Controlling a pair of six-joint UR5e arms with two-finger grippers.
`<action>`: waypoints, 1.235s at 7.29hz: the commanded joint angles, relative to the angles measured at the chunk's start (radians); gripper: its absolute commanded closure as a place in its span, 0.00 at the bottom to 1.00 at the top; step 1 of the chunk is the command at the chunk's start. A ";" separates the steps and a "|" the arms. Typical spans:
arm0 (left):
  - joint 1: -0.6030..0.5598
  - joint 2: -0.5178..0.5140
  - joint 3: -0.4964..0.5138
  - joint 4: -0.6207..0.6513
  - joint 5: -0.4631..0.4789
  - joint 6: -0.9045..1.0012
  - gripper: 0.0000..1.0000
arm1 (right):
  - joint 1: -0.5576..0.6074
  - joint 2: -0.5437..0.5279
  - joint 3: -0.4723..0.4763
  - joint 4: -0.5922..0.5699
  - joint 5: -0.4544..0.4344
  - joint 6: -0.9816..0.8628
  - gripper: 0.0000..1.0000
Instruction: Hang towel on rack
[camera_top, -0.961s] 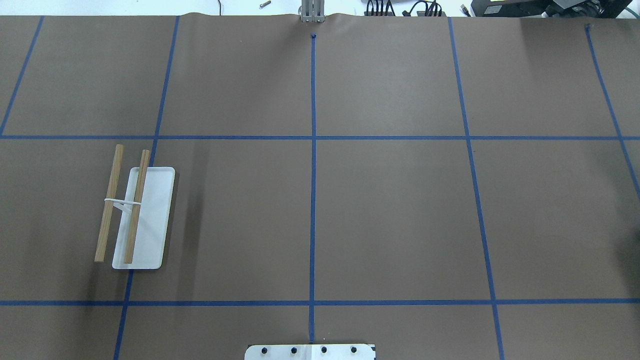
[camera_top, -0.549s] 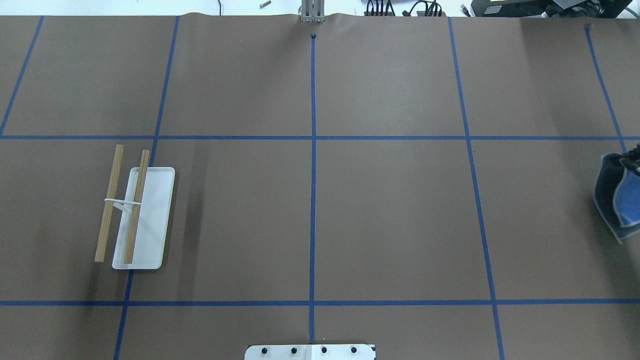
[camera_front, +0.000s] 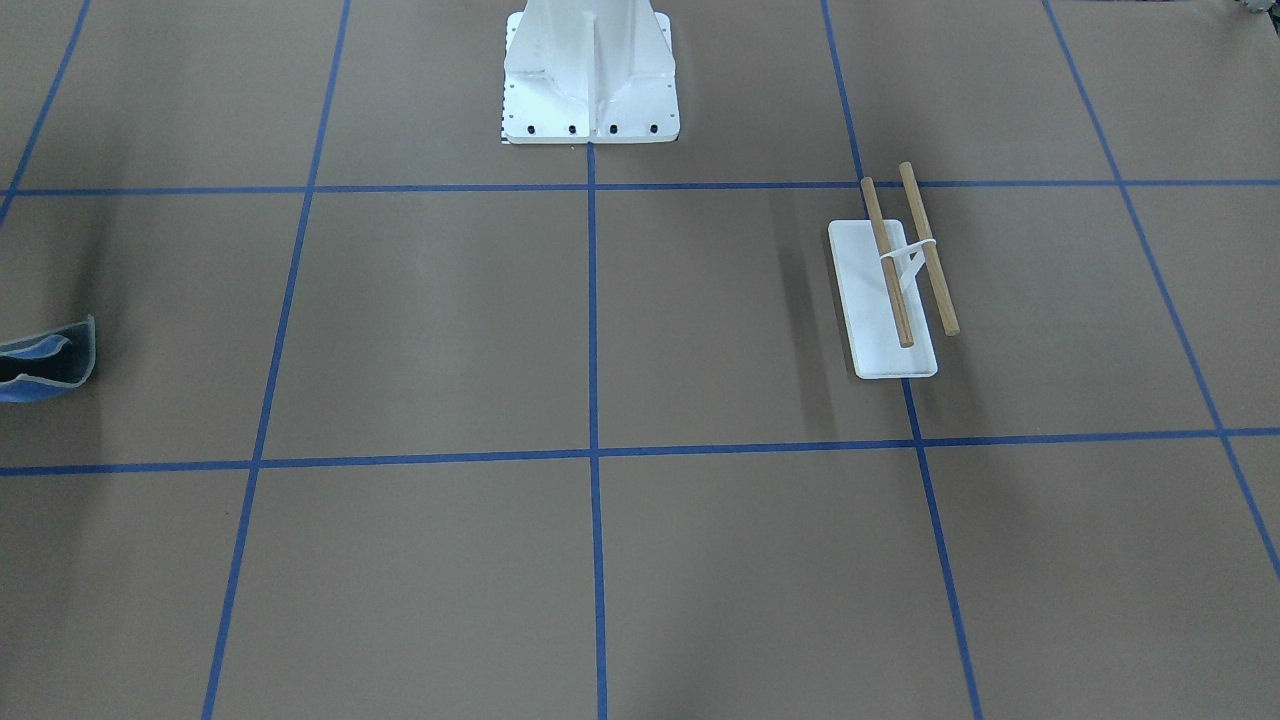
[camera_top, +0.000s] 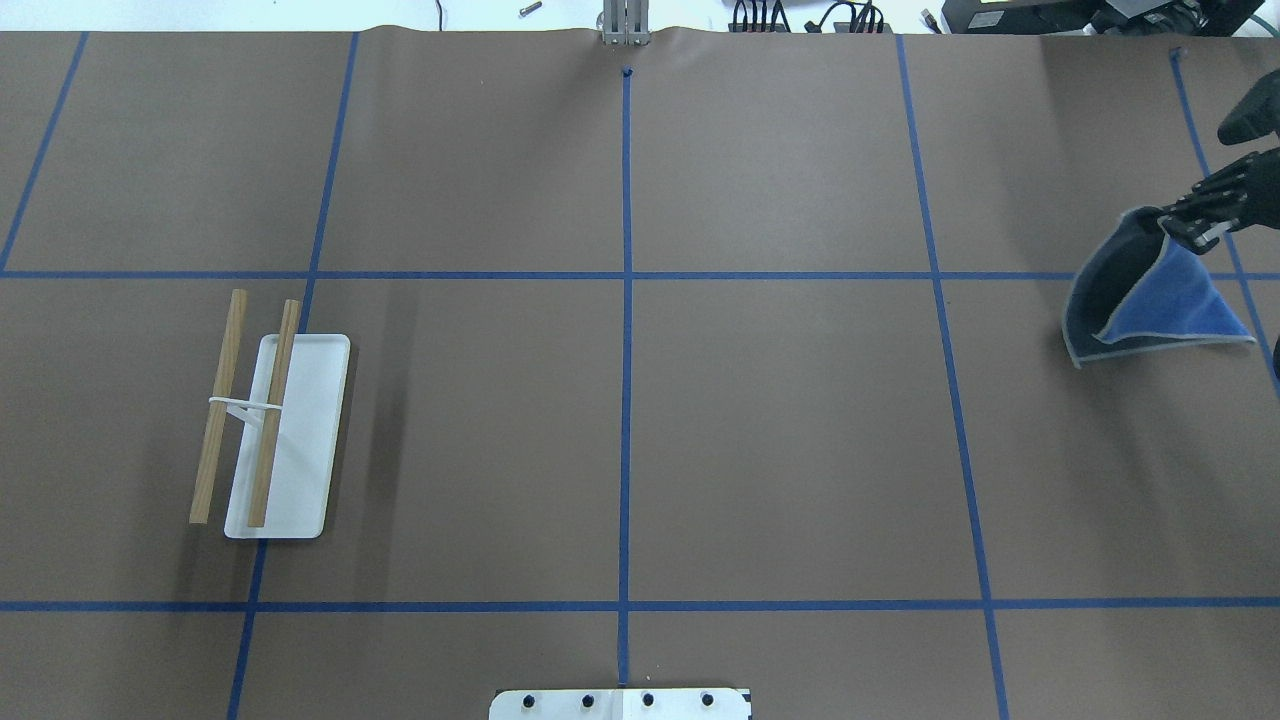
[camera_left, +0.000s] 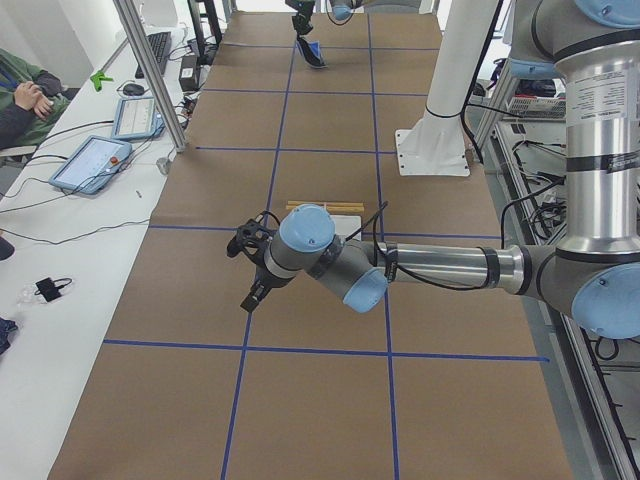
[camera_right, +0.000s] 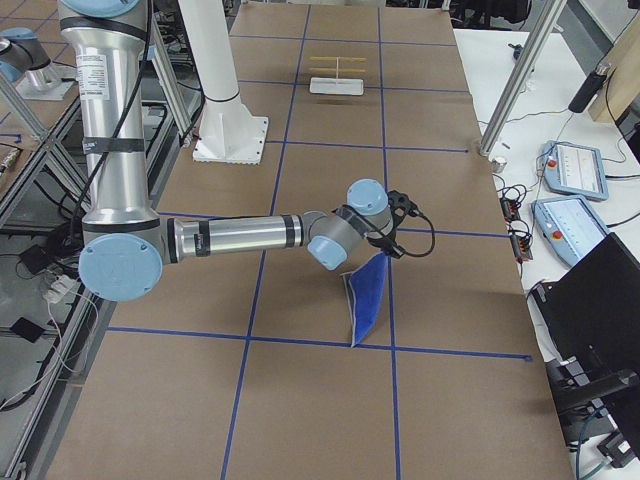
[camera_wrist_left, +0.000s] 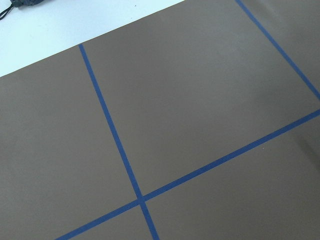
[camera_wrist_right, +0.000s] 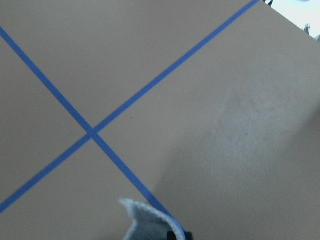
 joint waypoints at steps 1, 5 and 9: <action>0.003 -0.054 -0.003 -0.010 -0.114 -0.211 0.01 | -0.039 0.130 0.043 0.000 0.003 0.064 1.00; 0.130 -0.222 -0.028 -0.042 -0.182 -0.787 0.01 | -0.197 0.334 0.081 0.000 -0.099 0.447 1.00; 0.462 -0.483 -0.034 -0.104 0.111 -1.463 0.03 | -0.436 0.464 0.179 -0.155 -0.425 0.641 1.00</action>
